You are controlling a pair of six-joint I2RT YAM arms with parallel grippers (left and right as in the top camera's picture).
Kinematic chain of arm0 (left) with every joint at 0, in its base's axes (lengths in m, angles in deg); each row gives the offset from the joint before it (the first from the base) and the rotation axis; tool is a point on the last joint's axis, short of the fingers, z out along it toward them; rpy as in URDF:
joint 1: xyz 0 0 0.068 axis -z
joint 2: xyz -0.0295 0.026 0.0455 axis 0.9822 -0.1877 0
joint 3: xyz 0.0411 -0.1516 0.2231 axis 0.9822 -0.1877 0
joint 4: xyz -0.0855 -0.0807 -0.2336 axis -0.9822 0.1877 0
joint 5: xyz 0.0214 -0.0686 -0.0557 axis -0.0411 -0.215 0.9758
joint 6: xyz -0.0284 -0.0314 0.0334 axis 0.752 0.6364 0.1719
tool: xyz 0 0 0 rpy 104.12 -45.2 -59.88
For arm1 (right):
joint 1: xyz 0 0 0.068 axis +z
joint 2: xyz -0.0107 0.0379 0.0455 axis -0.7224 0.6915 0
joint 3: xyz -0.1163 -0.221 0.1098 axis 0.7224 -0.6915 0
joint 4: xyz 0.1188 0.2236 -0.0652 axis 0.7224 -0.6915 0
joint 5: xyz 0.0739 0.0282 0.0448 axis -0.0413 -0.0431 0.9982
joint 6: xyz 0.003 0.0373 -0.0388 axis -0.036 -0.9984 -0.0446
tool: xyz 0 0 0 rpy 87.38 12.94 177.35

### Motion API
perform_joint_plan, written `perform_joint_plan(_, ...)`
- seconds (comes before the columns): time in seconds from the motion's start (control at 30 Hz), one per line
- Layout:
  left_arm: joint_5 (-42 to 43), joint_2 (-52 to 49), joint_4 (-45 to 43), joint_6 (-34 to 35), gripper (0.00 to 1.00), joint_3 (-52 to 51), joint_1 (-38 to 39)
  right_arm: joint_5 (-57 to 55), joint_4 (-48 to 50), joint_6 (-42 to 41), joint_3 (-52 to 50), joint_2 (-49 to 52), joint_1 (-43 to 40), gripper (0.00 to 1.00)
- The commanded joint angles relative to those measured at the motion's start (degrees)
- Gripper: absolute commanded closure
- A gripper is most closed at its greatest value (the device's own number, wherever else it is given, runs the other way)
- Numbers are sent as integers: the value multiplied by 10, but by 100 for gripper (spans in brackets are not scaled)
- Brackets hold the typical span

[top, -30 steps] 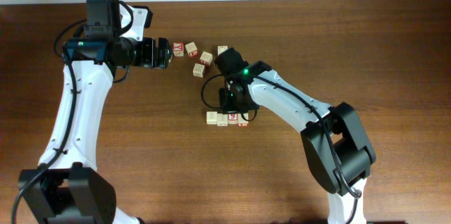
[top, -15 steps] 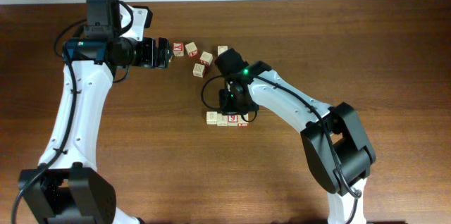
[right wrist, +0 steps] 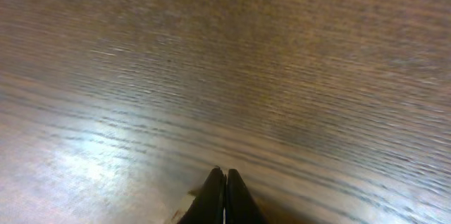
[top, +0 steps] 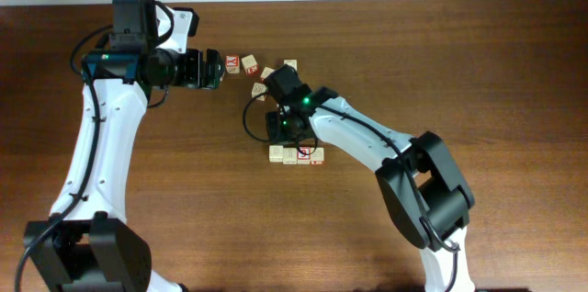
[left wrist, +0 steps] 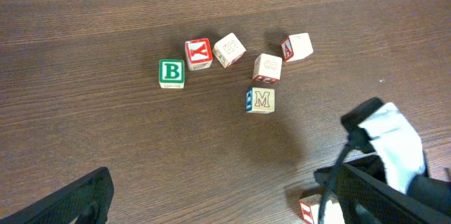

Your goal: Rotate 4 blocks

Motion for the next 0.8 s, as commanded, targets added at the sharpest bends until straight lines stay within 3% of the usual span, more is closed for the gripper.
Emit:
perform_joint_plan(0.0, 0, -2, -1, 3, 1, 9, 0, 3, 12, -8, 9, 6, 4, 96)
perform_joint_plan(0.77, 0, -2, -1, 3, 1, 9, 0, 55, -24, -4, 9, 6, 15, 96)
